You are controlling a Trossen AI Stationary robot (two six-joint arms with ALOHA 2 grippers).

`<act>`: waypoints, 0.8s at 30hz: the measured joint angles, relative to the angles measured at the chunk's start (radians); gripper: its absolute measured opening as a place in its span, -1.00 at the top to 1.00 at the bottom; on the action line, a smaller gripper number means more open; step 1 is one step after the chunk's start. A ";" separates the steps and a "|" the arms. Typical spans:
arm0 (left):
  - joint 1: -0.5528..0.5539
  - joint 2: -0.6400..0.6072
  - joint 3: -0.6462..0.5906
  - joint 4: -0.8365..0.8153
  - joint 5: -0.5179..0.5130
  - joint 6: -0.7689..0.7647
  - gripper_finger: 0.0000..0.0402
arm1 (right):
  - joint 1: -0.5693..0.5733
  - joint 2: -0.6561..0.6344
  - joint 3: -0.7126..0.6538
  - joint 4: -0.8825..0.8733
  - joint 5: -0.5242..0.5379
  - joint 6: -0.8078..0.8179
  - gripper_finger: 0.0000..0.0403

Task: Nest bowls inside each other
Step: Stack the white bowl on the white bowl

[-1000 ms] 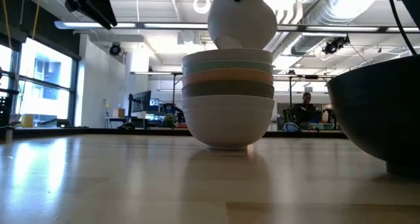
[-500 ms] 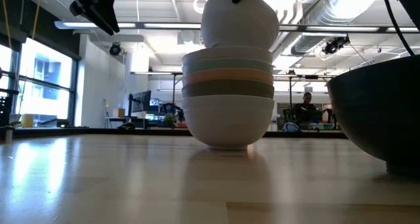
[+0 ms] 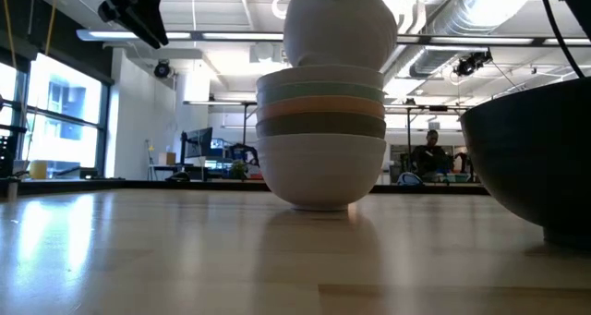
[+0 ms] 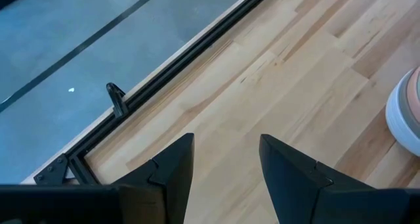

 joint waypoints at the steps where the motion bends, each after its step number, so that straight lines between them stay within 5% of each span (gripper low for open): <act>1: 0.000 0.000 0.000 0.001 0.000 0.000 0.18 | 0.003 0.000 0.000 0.000 -0.001 0.000 1.00; 24: 0.000 0.001 0.000 0.007 0.011 -0.001 0.18 | 0.038 0.118 0.002 0.000 -0.093 -0.035 1.00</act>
